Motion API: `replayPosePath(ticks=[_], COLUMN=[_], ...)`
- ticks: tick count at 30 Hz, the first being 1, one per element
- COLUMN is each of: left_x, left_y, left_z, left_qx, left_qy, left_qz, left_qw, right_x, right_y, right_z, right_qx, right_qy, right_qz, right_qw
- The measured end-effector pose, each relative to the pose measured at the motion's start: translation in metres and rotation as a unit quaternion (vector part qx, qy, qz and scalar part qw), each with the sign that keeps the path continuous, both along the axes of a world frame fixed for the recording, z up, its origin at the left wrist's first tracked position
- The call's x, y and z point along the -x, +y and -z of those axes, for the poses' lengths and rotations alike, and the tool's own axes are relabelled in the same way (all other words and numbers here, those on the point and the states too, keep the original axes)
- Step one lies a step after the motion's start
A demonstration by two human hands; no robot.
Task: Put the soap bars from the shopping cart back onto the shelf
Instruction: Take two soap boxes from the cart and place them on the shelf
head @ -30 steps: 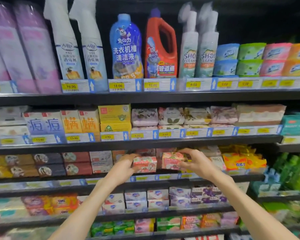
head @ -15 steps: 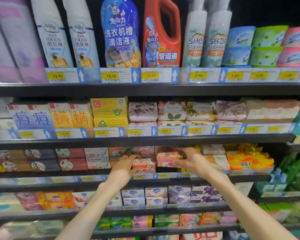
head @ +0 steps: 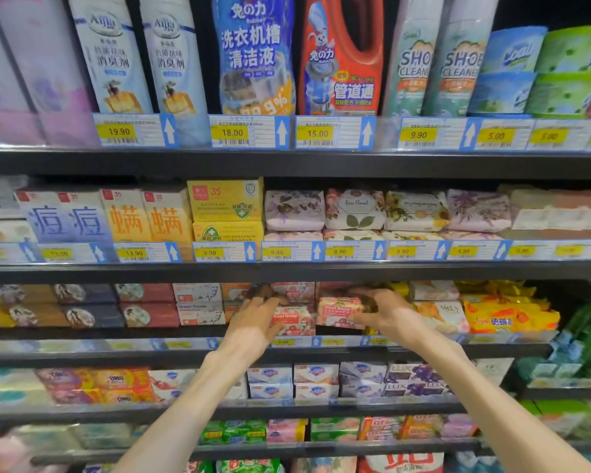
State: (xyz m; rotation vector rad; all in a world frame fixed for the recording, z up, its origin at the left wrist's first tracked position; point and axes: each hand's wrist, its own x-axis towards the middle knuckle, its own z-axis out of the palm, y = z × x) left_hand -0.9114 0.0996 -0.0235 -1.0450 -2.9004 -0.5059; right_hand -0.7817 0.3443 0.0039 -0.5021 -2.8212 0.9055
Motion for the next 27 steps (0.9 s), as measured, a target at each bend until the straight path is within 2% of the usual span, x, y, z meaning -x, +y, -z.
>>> replayPosePath(ticks=[9, 15, 27], left_x=[0.001, 0.001, 0.002], left_y=[-0.001, -0.002, 0.001], left_z=[0.002, 0.003, 0.007], left_qx=[-0.01, -0.011, -0.014], left_qy=[-0.002, 0.006, 0.013], left_qz=[0.003, 0.003, -0.001], left_qw=[1.0, 1.0, 1.0], right_x=[0.002, 0.007, 0.009], right_y=[-0.003, -0.013, -0.02], right_z=[0.006, 0.016, 0.017], right_qx=[-0.13, -0.263, -0.282], right_qy=[-0.029, -0.04, -0.032], right_qz=[-0.023, -0.014, 0.015], right_qw=[0.991, 0.964, 0.959])
